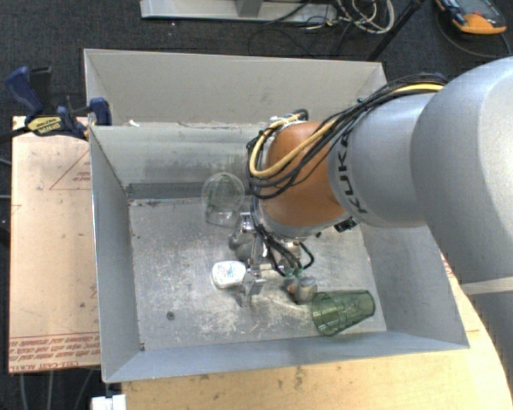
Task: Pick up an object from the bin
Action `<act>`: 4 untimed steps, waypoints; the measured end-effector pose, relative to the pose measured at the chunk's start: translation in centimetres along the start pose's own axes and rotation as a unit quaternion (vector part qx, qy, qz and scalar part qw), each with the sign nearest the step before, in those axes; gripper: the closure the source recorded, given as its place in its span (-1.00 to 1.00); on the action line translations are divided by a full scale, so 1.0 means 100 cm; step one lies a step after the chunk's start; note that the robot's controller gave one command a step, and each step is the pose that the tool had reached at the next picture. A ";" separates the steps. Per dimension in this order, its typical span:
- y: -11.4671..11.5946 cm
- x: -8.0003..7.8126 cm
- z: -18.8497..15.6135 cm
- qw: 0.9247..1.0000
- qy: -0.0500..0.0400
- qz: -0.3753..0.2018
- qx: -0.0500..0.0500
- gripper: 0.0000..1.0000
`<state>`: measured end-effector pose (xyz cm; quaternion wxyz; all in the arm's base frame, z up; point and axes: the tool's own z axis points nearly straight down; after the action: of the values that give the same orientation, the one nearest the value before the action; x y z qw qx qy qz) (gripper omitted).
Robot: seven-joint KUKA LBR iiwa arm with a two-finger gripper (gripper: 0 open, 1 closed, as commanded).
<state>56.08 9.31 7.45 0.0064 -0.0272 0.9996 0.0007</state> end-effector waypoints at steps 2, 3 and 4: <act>0.003 0.008 -0.003 1.000 0.005 -0.016 -0.001 1.00; 0.003 0.009 -0.006 1.000 0.006 -0.016 -0.001 1.00; 0.003 0.010 -0.022 1.000 0.008 -0.016 0.000 1.00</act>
Offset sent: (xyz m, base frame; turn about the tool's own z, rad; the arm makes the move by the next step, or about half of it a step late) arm 0.0000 0.0000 0.0000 0.0000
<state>55.00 9.51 9.67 -0.0012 -0.0435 0.9991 0.0007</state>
